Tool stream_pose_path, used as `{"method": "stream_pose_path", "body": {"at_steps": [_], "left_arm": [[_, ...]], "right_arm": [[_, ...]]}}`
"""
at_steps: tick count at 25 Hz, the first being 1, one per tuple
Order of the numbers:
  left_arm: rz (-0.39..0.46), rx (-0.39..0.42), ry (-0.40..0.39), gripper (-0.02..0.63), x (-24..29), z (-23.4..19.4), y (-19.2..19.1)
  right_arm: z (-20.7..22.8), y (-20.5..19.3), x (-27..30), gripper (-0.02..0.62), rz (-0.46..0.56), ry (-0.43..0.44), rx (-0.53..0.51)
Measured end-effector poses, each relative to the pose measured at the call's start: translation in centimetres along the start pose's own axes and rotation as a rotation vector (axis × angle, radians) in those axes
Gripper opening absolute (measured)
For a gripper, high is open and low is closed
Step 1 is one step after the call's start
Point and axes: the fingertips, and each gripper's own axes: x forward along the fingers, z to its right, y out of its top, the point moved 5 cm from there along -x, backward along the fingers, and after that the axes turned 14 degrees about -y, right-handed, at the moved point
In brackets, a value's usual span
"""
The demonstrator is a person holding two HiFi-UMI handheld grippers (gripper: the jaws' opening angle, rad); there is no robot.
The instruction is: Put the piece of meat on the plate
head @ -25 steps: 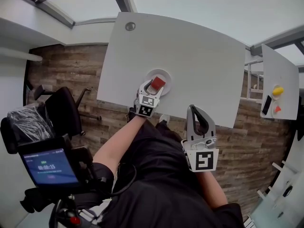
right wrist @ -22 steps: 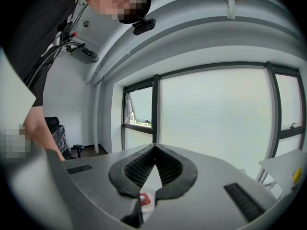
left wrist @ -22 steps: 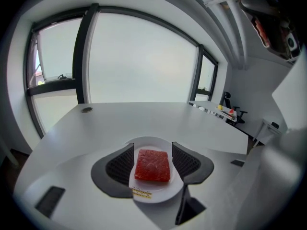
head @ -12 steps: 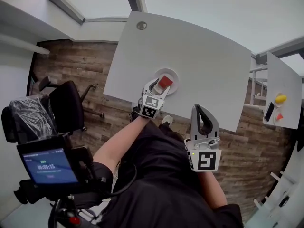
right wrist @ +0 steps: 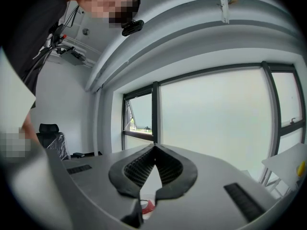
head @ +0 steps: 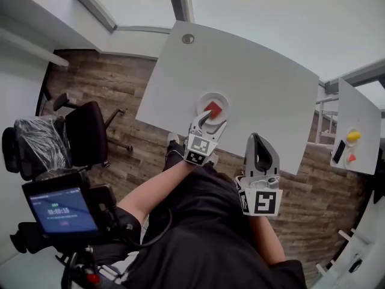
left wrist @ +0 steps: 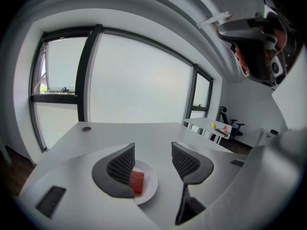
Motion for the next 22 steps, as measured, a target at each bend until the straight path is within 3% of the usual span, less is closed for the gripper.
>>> {"method": "stream_pose_path", "body": {"at_steps": [4,9,22], "left_arm": [[0.018,0.013,-0.01,0.244,-0.1,0.5,0.9],[0.09,-0.091,0.018,0.244,-1.3,0.6,2.4],[0.157,0.013,0.066,0.244,-5.4,2.8,5.7]], "right_arm": [[0.5,-0.1,0.5,0.003,-0.001,-0.007,0.005],[0.6,-0.3,0.8,0.003,0.003,-0.001,0.018],[-0.7,-0.3,1.2,0.003,0.007,0.028,0.025]]}}
